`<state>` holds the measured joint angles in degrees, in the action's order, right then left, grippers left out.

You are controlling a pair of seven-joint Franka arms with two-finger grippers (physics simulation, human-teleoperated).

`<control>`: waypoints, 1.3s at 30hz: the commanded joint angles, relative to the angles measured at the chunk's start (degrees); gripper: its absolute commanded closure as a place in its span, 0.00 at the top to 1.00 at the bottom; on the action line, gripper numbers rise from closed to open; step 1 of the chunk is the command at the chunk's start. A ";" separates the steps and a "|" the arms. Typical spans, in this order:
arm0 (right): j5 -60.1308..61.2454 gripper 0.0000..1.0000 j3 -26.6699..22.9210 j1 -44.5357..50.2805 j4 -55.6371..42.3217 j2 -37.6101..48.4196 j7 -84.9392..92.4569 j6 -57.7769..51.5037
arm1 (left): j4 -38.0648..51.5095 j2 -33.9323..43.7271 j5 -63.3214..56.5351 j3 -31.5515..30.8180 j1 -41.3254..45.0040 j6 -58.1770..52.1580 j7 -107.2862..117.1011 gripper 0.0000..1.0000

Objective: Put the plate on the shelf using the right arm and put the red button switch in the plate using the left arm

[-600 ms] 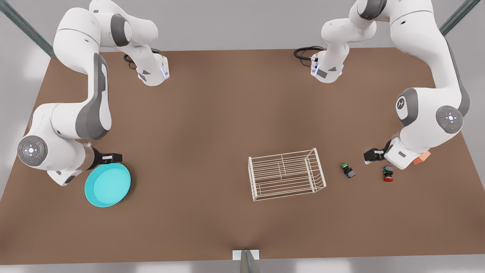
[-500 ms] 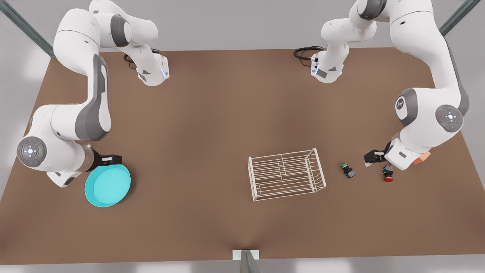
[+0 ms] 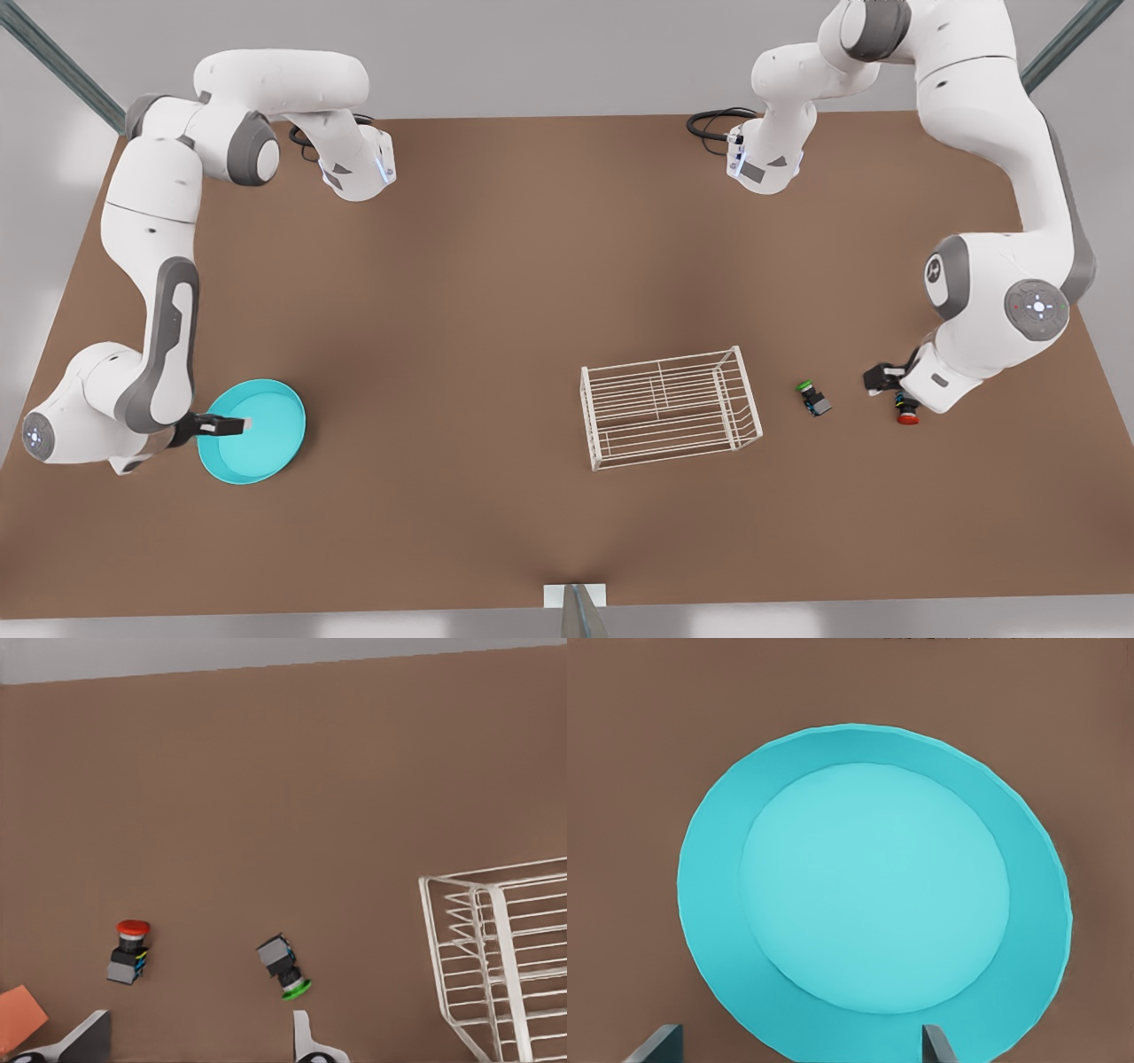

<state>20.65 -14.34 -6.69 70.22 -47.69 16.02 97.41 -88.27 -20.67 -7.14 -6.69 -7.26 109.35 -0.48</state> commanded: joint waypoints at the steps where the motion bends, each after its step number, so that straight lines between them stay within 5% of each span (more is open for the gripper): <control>1: 2.20 1.00 -0.17 -2.28 0.53 0.05 21.59 4.27 | 0.29 -1.30 -2.09 0.10 -0.65 -0.11 -6.82 1.00; 13: 3.60 1.00 -0.08 -5.79 0.53 -7.42 35.31 14.20 | -1.29 -6.93 -1.48 0.01 -8.30 3.23 -13.06 1.00; 18: 1.23 0.64 -0.08 -5.00 0.53 -7.86 36.63 17.55 | -1.12 -9.83 -2.18 0.10 -8.82 5.78 -14.03 1.00; 20: 1.14 0.40 -0.08 -5.00 0.53 -7.77 36.63 17.55 | -0.59 -10.89 -1.92 0.10 -10.41 5.87 -17.36 1.00; 24: 1.14 0.17 -0.08 -5.00 0.53 -7.77 37.59 17.55 | -0.59 -12.47 -1.74 0.01 -10.49 5.87 -17.72 1.00; 39: 1.41 0.14 -0.17 -1.49 2.73 6.02 31.27 5.68 | -0.59 -19.94 -2.27 0.01 -11.64 12.55 -17.72 1.00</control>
<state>22.78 -14.61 -8.53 72.82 -42.33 47.54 106.68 -88.83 -40.27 -9.23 -6.67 -18.85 118.79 -14.99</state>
